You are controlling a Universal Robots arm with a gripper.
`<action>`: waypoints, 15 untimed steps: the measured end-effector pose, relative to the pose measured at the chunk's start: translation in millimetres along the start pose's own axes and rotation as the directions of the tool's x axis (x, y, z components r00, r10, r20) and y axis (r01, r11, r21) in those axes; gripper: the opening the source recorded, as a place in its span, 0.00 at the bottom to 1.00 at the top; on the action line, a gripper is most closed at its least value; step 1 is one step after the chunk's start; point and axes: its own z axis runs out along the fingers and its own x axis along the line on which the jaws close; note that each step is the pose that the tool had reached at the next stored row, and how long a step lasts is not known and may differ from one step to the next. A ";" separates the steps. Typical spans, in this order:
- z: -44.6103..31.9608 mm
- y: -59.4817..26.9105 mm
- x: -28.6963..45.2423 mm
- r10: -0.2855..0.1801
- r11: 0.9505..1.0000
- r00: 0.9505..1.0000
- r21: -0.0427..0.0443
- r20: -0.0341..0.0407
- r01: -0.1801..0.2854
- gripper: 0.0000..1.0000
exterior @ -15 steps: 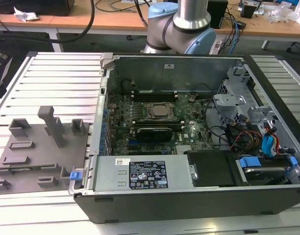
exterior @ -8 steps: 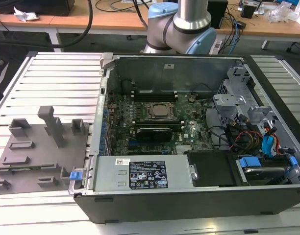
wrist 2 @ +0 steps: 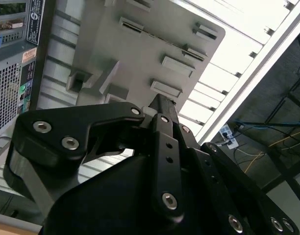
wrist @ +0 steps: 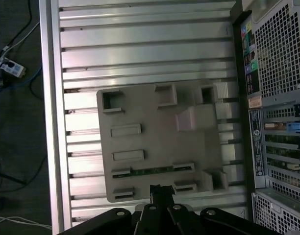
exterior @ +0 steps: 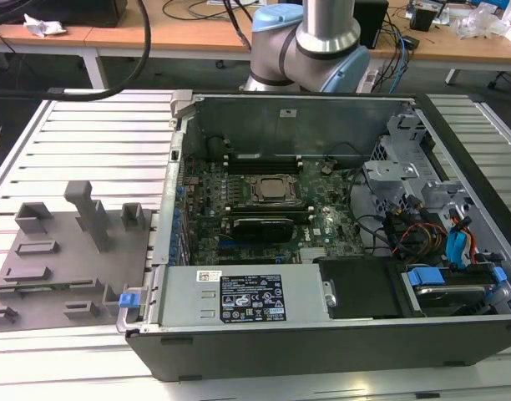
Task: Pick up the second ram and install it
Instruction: 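Reach for the second ram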
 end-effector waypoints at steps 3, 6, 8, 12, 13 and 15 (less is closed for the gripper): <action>0.1 -6.7 -1.6 0.000 1.000 1.000 0.000 0.000 0.000 0.11; 0.4 -7.9 -3.2 0.000 1.000 1.000 0.000 0.000 0.000 0.11; 0.4 -7.9 -3.3 0.000 1.000 1.000 0.000 0.000 0.000 0.11; 0.4 -7.9 -3.4 0.000 1.000 1.000 0.000 0.000 0.000 0.11; 0.3 -7.9 -3.4 0.000 1.000 1.000 0.000 0.000 0.000 0.11; 0.4 -8.0 -3.4 0.000 1.000 1.000 0.000 0.000 0.000 0.11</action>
